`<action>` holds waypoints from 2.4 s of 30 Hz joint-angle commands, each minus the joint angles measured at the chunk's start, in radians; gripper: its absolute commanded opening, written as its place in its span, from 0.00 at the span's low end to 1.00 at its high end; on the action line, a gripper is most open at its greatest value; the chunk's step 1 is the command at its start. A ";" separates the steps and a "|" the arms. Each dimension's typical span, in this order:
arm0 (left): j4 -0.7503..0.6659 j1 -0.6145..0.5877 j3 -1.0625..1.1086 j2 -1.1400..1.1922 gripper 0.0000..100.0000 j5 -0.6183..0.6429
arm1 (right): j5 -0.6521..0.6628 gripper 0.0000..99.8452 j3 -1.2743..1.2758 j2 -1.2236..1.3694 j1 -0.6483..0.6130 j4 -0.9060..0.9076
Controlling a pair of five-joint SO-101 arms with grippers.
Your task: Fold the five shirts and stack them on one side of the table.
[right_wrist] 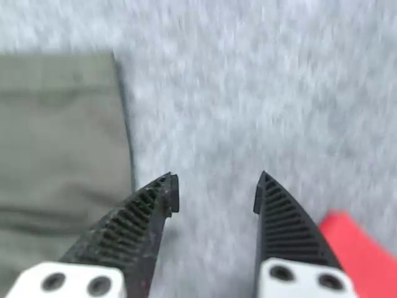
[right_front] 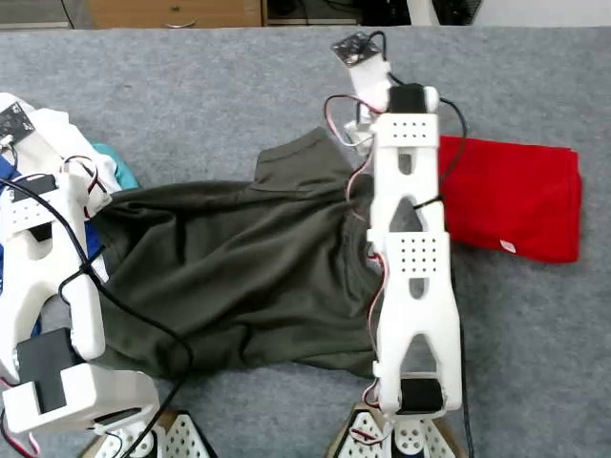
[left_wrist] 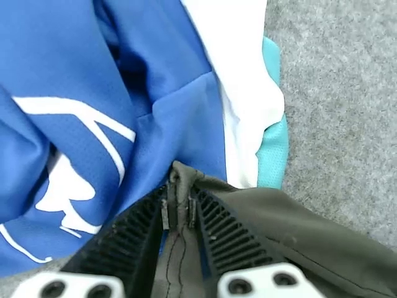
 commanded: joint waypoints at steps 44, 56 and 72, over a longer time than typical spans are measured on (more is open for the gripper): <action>-0.058 -0.014 -0.057 0.097 0.02 -0.008 | -0.166 0.22 0.036 -0.015 -0.148 -0.284; -0.058 -0.011 -0.052 0.097 0.02 -0.009 | -0.170 0.22 0.044 -0.012 -0.153 -0.180; -0.058 -0.017 -0.052 0.091 0.02 -0.009 | -0.164 0.22 0.041 0.053 -0.170 -0.195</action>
